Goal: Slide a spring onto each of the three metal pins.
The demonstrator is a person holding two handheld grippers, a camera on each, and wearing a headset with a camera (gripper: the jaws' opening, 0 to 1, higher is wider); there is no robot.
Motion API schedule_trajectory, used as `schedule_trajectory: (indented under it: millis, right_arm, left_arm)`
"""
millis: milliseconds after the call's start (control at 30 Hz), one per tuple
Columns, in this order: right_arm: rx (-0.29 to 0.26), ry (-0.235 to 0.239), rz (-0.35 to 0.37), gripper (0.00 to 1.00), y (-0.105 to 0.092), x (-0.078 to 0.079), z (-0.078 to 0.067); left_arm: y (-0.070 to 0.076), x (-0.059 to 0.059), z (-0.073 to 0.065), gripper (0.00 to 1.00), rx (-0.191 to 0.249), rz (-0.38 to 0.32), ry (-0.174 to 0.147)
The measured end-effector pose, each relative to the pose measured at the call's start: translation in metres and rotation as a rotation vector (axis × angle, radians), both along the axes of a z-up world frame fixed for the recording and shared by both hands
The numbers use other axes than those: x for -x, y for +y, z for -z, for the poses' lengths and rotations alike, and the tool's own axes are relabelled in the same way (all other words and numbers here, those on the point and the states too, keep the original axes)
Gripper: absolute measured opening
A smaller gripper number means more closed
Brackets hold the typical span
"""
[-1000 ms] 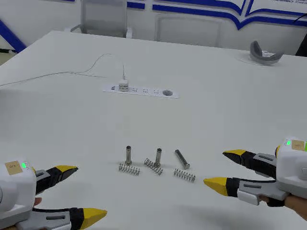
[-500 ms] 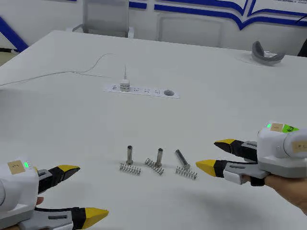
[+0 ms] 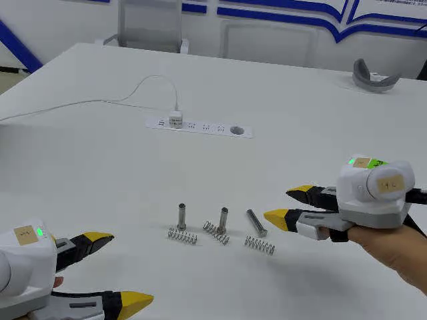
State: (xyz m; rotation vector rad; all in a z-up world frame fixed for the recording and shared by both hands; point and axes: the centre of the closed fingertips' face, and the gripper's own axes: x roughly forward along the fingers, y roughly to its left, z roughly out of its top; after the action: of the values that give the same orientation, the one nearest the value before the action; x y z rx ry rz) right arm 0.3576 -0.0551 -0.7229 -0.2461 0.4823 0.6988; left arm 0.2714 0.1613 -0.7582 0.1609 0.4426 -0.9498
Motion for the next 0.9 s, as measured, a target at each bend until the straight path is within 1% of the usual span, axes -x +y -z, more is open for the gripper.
schedule_trajectory:
  millis: [300, 600, 733, 900]
  right_arm:
    - [0.013, 0.025, 0.036, 0.36, 0.0, -0.013, 0.006]
    - [0.034, 0.049, 0.064, 0.3, 0.007, -0.025, 0.016]
    - [0.037, 0.073, 0.087, 0.27, 0.009, -0.031, 0.023]
    - [0.055, 0.1, 0.107, 0.23, 0.013, -0.034, 0.032]
  left_arm:
    - [-0.004, 0.003, 0.002, 0.76, 0.0, 0.005, 0.008]
    - [-0.005, 0.005, 0.003, 0.75, 0.003, 0.003, 0.015]
    - [-0.009, 0.008, 0.004, 0.75, 0.009, 0.005, 0.016]
    - [-0.011, 0.01, 0.008, 0.75, 0.01, 0.009, 0.022]
